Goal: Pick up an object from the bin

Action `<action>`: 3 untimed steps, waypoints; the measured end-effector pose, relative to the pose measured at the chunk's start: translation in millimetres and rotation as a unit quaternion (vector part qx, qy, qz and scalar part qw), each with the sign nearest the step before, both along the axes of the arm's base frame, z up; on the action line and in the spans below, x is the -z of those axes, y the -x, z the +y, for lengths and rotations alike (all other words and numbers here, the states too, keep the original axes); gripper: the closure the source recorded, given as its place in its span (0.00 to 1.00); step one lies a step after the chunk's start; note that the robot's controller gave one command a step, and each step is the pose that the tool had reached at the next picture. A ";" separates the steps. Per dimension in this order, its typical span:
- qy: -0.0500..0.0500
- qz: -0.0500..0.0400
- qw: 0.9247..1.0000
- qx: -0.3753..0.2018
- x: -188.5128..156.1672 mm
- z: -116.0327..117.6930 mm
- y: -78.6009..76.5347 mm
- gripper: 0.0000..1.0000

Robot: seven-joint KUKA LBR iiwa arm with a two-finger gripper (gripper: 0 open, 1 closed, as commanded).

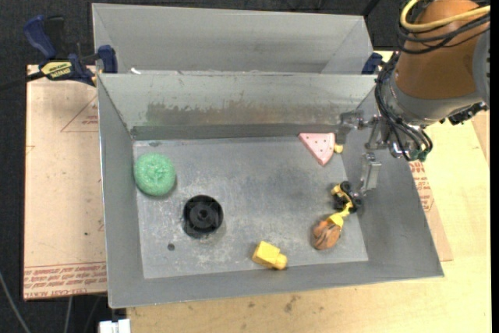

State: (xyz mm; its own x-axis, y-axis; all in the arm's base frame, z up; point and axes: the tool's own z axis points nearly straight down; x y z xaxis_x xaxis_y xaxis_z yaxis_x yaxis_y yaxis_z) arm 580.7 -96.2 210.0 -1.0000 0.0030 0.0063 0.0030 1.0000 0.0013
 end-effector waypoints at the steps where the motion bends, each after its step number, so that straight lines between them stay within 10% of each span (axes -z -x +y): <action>1: 0.001 -0.004 1.000 -0.001 -5.1 0.4 -1.4 0.00; 2: 0.002 -0.008 0.996 -0.092 32.0 3.8 16.1 0.00; 3: -0.001 -0.003 0.967 -0.254 52.5 -4.5 73.1 0.00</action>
Offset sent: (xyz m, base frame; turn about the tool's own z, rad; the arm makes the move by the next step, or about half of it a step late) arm -0.0690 0.0123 -0.1400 -0.6531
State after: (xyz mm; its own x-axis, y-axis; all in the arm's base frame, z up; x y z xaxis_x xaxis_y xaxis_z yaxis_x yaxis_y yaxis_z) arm 507.6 -100.7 157.5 -0.8723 -0.4889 0.0007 -0.4889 0.8723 0.0024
